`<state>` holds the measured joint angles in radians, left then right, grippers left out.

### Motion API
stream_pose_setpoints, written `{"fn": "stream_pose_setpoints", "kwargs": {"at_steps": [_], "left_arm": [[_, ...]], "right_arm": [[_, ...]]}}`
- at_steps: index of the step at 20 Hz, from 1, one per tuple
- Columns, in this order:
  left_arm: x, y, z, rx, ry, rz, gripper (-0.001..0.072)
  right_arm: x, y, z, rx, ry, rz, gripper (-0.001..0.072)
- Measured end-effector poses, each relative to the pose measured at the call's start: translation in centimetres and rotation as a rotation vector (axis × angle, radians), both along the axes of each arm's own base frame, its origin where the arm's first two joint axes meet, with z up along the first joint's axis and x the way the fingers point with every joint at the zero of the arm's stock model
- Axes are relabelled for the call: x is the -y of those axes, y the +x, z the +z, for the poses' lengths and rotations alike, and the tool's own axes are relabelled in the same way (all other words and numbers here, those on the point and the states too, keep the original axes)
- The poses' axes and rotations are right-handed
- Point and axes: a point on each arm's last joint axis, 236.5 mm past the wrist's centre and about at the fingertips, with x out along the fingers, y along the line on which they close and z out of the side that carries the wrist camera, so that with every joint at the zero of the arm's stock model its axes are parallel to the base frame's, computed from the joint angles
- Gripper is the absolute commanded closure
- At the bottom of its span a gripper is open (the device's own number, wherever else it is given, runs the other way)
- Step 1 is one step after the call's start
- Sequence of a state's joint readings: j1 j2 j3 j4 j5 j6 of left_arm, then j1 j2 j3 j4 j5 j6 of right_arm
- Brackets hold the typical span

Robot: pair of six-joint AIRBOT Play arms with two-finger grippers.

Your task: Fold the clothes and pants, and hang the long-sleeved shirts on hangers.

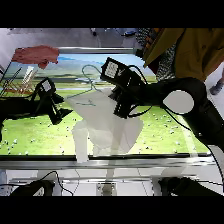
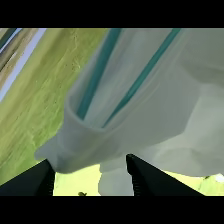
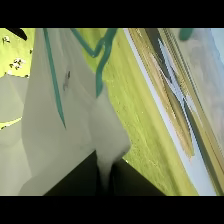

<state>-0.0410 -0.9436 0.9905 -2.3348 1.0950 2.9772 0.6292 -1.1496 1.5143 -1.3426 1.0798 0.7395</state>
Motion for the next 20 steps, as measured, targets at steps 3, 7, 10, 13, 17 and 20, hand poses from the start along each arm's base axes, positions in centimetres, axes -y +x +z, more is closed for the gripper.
{"fn": "stream_pose_setpoints", "kwargs": {"at_steps": [3,7,10,13,17,20], "left_arm": [[0.1,0.7,0.3,0.026,-0.005,0.016,0.0458],[-0.1,1.3,0.7,0.057,-0.004,0.032,0.0680],[-0.1,1.0,1.8,0.090,-0.007,0.037,0.0680],[-0.2,0.2,3.7,0.144,-0.011,0.039,0.0680],[0.3,-1.3,4.9,0.168,-0.010,0.009,0.0679],[1.9,-2.7,4.7,0.158,-0.006,-0.056,0.0642]], "right_arm": [[-0.2,-0.3,-0.1,-0.003,-0.001,0.016,0.0684],[0.0,-0.5,-0.4,-0.009,-0.019,0.028,0.0684],[0.4,-0.3,-0.6,-0.001,-0.042,0.020,0.0683],[0.8,-0.1,-0.8,0.006,-0.062,0.013,0.0683],[1.1,0.1,-0.9,0.013,-0.074,0.008,0.0683],[1.2,0.1,-1.0,0.012,-0.082,0.006,0.0683]]}}
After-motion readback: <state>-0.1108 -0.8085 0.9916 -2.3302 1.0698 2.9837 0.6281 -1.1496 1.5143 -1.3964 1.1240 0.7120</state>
